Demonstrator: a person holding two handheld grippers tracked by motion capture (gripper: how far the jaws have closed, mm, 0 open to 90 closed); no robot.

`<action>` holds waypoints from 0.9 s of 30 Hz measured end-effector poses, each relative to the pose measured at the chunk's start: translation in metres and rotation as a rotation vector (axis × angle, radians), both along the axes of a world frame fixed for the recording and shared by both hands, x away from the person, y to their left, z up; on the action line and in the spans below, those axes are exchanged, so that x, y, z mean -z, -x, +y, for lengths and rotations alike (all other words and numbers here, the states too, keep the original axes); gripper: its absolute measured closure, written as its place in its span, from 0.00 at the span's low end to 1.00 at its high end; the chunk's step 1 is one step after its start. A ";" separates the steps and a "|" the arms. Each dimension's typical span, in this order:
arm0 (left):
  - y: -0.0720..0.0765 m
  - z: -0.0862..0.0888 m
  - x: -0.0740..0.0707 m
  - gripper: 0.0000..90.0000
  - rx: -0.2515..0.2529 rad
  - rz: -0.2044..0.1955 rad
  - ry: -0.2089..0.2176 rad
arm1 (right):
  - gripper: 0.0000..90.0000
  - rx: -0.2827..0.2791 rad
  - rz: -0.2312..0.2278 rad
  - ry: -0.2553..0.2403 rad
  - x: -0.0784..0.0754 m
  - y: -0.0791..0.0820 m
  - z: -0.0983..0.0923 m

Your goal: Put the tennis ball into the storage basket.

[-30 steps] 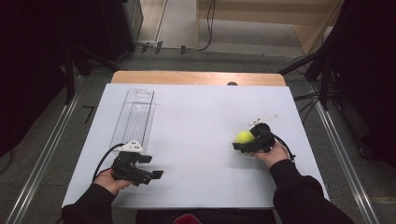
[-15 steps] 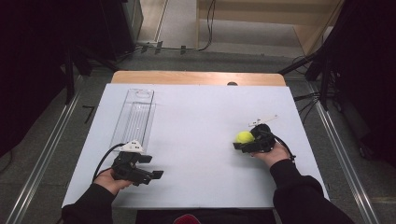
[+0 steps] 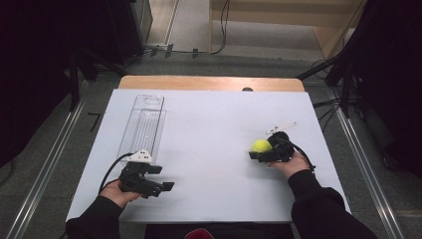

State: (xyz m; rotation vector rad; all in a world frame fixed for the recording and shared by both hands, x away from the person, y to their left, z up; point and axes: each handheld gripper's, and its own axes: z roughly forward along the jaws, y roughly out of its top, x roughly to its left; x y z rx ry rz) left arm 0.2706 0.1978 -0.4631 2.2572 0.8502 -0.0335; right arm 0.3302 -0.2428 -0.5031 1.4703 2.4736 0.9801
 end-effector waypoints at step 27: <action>0.000 0.000 0.000 0.23 0.002 0.001 -0.002 | 0.25 -0.038 -0.092 -0.067 -0.035 0.013 0.001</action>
